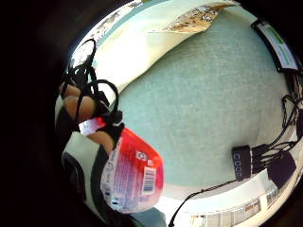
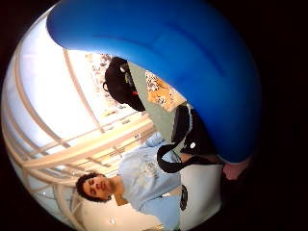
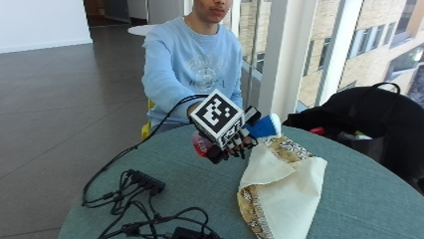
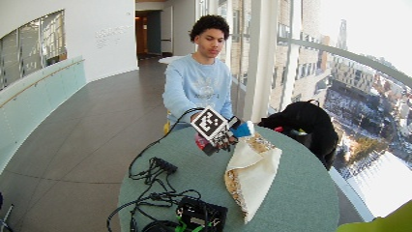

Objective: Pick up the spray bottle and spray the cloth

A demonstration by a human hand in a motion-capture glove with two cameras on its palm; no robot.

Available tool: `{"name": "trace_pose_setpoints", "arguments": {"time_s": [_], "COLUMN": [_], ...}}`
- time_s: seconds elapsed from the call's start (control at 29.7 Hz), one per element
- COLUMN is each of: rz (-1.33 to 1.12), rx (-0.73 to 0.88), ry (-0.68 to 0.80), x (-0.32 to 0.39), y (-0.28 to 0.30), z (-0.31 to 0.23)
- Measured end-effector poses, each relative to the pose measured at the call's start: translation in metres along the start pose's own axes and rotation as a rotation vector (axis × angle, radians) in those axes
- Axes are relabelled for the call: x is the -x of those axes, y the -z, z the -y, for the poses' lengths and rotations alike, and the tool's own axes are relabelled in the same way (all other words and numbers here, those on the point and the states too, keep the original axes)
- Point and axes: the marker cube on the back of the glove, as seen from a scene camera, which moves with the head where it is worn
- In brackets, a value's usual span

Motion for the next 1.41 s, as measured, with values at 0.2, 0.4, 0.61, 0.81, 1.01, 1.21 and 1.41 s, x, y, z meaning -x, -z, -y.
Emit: {"name": "trace_pose_setpoints", "arguments": {"time_s": [0.2,0.4,0.61,0.81,1.01,1.21,1.41], "rz": [0.000,0.000,-0.005,-0.014,-0.010,0.021,0.141], "rx": [0.009,0.013,0.003,0.012,0.010,-0.084,-0.230], "ry": [-0.010,-0.014,-0.033,-0.032,-0.026,0.078,0.301], "x": [0.000,0.000,-0.001,-0.001,0.002,0.020,0.069], "y": [-0.001,0.000,0.003,0.000,-0.001,-0.004,-0.018], "z": [0.002,-0.001,-0.002,-0.003,-0.002,-0.005,-0.012]}}
